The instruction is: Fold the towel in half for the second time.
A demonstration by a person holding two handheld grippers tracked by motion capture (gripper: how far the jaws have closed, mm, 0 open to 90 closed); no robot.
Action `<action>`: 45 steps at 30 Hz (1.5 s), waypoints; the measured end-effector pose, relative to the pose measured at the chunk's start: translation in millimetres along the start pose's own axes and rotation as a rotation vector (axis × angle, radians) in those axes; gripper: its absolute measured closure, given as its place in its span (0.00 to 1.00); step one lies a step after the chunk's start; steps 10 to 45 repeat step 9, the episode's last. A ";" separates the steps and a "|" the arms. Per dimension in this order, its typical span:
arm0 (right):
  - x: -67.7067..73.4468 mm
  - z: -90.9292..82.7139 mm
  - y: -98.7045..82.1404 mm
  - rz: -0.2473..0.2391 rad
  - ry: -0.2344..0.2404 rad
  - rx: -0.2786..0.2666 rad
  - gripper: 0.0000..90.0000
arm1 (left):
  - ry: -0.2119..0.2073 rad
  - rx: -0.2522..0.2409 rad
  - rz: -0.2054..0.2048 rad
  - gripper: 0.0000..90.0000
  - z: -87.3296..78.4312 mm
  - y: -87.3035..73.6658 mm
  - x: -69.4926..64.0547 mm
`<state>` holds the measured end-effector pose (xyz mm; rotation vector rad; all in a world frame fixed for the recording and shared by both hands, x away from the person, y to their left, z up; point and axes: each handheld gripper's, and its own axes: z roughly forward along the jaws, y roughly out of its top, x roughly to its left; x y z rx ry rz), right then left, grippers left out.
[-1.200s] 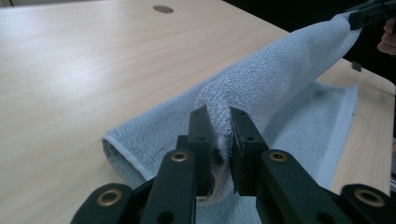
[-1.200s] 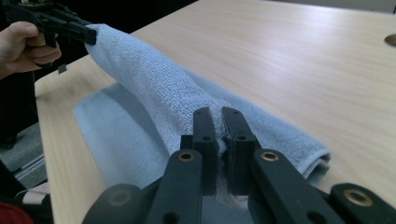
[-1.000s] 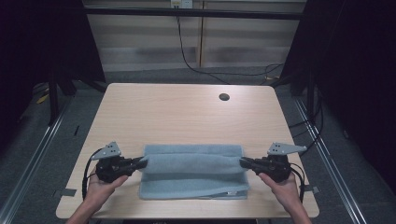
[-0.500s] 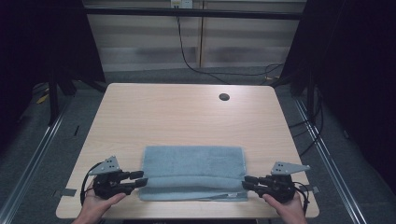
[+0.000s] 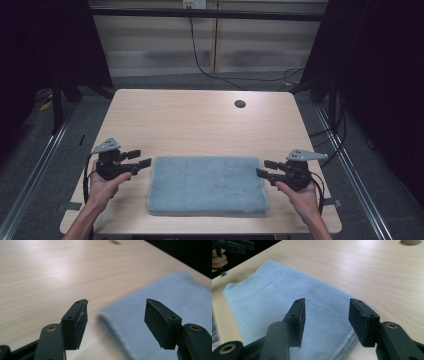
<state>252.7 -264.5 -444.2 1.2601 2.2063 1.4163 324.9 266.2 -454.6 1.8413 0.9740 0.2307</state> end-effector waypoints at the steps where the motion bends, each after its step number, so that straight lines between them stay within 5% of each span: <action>1: -1.9 -0.2 1.4 0.003 -0.010 -0.010 0.52 | 0.015 -0.003 -0.022 0.38 -2.9 -2.3 5.7; 4: -13.0 -2.9 -0.9 0.041 -0.062 -0.065 0.46 | 0.097 -0.009 -0.048 0.36 -9.6 -12.6 19.4; 8: -26.0 -5.7 -17.8 0.080 -0.111 -0.042 0.42 | 0.150 0.017 -0.066 0.34 -7.0 -23.1 31.8; 45: -27.8 -6.2 -21.2 0.076 -0.121 -0.027 0.41 | 0.143 0.036 -0.070 0.32 -3.6 -24.7 31.7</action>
